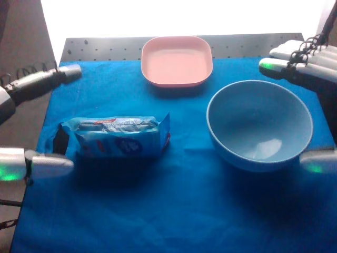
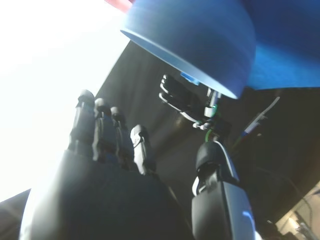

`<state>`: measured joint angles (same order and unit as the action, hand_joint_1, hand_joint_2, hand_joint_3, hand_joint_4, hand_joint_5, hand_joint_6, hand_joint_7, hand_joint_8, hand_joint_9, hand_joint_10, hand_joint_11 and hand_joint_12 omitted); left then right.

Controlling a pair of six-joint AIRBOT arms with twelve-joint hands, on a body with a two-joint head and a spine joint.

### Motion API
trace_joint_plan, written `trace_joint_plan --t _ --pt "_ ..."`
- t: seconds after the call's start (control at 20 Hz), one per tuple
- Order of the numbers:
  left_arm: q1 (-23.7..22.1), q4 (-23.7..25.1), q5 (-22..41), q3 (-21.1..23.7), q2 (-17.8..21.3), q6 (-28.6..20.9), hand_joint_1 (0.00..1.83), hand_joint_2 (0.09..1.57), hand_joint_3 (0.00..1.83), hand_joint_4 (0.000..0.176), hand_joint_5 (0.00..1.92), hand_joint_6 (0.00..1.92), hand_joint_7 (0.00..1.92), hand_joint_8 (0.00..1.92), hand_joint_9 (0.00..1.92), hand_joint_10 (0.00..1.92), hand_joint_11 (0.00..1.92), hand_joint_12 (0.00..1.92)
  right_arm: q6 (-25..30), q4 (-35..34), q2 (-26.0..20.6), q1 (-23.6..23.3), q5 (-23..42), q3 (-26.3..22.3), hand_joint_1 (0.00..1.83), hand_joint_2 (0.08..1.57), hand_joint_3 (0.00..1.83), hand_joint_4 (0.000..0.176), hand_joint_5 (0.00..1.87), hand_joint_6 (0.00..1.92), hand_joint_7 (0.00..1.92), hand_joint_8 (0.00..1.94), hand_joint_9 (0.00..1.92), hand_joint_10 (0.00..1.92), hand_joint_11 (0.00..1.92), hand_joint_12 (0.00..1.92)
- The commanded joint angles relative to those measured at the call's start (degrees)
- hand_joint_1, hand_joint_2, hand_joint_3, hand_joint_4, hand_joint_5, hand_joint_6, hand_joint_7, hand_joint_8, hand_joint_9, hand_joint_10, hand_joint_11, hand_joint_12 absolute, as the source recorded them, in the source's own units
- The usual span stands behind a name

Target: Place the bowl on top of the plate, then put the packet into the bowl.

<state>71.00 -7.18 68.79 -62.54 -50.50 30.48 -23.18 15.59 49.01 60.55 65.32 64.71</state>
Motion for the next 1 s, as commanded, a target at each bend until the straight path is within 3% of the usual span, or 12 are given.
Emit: trace_joint_plan --t 0.0,0.1,0.2,0.3,0.35,0.4,0.5,0.6,0.75,0.85,0.9,0.95 --pt "-0.5 -1.2 7.0 -0.2 -0.1 -0.1 0.78 0.93 0.02 0.051 0.23 0.0 0.14 0.0 0.1 0.01 0.0 0.36 0.3 -2.4 -0.1 -0.9 6.8 0.0 0.62 0.93 0.01 0.121 0.0 0.0 0.0 0.0 0.0 0.0 0.0 0.0" --pt "-0.5 -1.2 7.6 -0.1 0.0 -0.1 0.76 0.93 0.01 0.056 0.23 0.0 0.14 0.0 0.11 0.01 0.0 0.35 0.3 -3.3 -0.1 -0.9 6.5 0.2 0.62 0.9 0.0 0.132 0.0 0.0 0.0 0.0 0.0 0.0 0.0 0.0" --pt "-0.5 -1.0 8.1 0.0 0.0 -0.1 0.69 0.93 0.0 0.064 0.18 0.01 0.12 0.0 0.06 0.01 0.0 0.04 0.3 -3.4 -0.1 -0.9 5.6 0.3 0.7 0.88 0.0 0.116 0.03 0.01 0.0 0.0 0.0 0.0 0.0 0.0" --pt "-0.5 -0.8 8.7 0.2 0.1 -0.1 0.64 0.87 0.0 0.091 0.14 0.0 0.11 0.0 0.03 0.0 0.0 0.0 0.3 -3.2 0.1 -0.9 4.9 0.4 0.66 0.89 0.0 0.137 0.02 0.0 0.0 0.0 0.0 0.0 0.0 0.0" --pt "-0.5 -0.6 9.1 0.3 0.2 -0.1 0.65 0.83 0.0 0.119 0.09 0.0 0.08 0.0 0.01 0.0 0.0 0.0 0.3 -2.8 0.4 -0.9 4.2 0.5 0.64 0.88 0.0 0.168 0.02 0.0 0.0 0.0 0.0 0.0 0.0 0.0" --pt "-0.5 -0.5 9.2 0.4 0.2 -0.1 0.69 0.82 0.0 0.126 0.05 0.0 0.03 0.0 0.0 0.0 0.0 0.0 0.3 -1.9 0.7 -0.9 3.2 0.6 0.52 0.87 0.0 0.128 0.04 0.01 0.01 0.01 0.0 0.0 0.02 0.01" --pt "-0.6 -0.5 8.8 0.3 0.1 -0.1 0.67 0.83 0.0 0.121 0.05 0.0 0.03 0.0 0.0 0.0 0.0 0.0 0.3 0.4 1.3 -1.8 0.2 0.7 0.49 0.86 0.0 0.121 0.04 0.01 0.01 0.0 0.0 0.0 0.0 0.0" --pt "-0.6 -0.5 8.7 0.4 0.1 -0.1 0.69 0.83 0.0 0.108 0.06 0.0 0.0 0.0 0.0 0.0 0.01 0.01 0.3 4.9 2.2 -4.4 -4.6 0.7 0.51 0.88 0.0 0.148 0.0 0.0 0.0 0.0 0.0 0.0 0.0 0.0" --pt "-0.6 -0.5 8.6 0.3 -0.1 -0.1 0.67 0.85 0.01 0.107 0.05 0.0 0.0 0.0 0.0 0.0 0.03 0.02 0.3 8.7 3.3 -5.6 -8.9 1.2 0.44 0.91 0.01 0.153 0.0 0.0 0.0 0.0 0.0 0.0 0.02 0.01" --pt "-0.6 -0.8 8.7 0.3 -0.2 -0.1 0.68 0.86 0.01 0.114 0.06 0.01 0.02 0.01 0.0 0.0 0.0 0.0 0.3 10.3 3.8 -6.2 -11.4 1.6 0.44 0.92 0.01 0.124 0.0 0.0 0.0 0.0 0.0 0.0 0.01 0.01" --pt "-0.6 -1.0 8.7 0.3 -0.2 -0.1 0.68 0.86 0.01 0.114 0.06 0.01 0.02 0.01 0.0 0.0 0.0 0.0 0.3 10.7 4.0 -6.6 -12.3 1.8 0.44 0.92 0.01 0.124 0.0 0.0 0.0 0.0 0.0 0.0 0.01 0.01" --pt "-0.6 -1.0 8.5 0.3 -0.3 -0.1 0.64 0.87 0.01 0.099 0.07 0.01 0.02 0.01 0.0 0.0 0.0 0.0 0.3 11.2 4.3 -6.9 -13.4 2.2 0.46 0.93 0.01 0.105 0.02 0.01 0.0 0.0 0.02 0.01 0.04 0.02"
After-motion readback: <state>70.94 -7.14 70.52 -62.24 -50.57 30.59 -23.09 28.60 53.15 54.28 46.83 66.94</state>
